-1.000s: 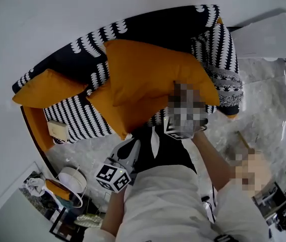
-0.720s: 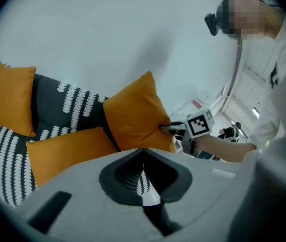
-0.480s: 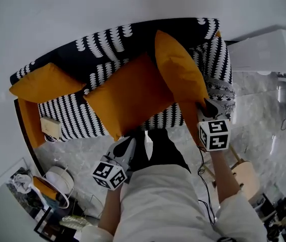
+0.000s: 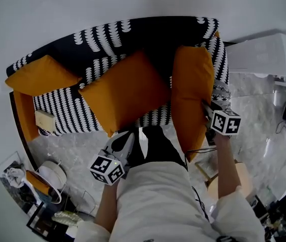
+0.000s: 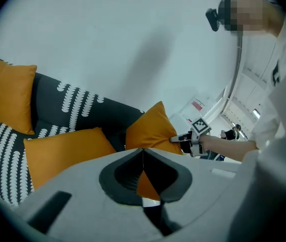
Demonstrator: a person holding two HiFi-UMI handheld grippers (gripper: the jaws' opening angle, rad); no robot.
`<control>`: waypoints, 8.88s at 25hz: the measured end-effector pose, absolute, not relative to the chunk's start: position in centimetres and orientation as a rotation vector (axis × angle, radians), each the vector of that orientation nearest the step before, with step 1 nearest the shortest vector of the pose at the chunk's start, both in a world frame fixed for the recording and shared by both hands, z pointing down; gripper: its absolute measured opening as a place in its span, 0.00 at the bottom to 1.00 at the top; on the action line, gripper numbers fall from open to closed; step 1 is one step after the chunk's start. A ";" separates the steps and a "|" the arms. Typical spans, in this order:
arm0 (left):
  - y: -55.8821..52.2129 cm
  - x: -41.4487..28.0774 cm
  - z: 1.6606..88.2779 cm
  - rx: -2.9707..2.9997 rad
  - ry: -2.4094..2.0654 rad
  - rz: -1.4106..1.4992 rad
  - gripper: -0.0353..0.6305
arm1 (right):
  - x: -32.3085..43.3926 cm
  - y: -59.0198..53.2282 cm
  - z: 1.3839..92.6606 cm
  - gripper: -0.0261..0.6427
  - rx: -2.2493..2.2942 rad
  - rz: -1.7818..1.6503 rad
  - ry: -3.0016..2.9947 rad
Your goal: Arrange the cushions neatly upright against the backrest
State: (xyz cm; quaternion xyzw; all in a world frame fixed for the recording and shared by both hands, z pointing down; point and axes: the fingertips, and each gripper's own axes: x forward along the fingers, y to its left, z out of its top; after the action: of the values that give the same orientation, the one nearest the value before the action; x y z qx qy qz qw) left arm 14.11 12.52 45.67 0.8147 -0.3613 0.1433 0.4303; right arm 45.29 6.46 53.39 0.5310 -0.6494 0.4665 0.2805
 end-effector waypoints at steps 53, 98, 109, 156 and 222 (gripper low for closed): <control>17.6 14.7 48.3 1.974 -0.900 0.435 0.07 | 27.2 13.5 63.3 0.07 0.782 0.407 -1.965; 23.0 -7.5 52.1 2.071 -0.879 0.455 0.07 | 7.3 11.4 73.7 0.20 0.576 -0.199 -1.617; 16.7 -11.7 46.9 2.052 -1.080 0.366 0.07 | 3.4 2.3 63.2 0.10 0.588 -0.249 -1.737; 6.3 -0.2 41.2 1.994 -1.247 0.447 0.07 | 9.2 -21.2 63.2 0.08 0.545 -0.148 -1.838; 32.7 -6.0 37.2 2.530 -0.489 0.473 0.07 | 0.2 36.6 41.5 0.05 1.455 0.897 -2.296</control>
State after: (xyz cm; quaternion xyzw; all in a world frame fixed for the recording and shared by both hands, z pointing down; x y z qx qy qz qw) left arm -5.97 32.73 37.22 0.9331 -0.1804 0.1745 0.2577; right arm 0.24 36.61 41.46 0.5034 -0.7942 0.3105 0.1391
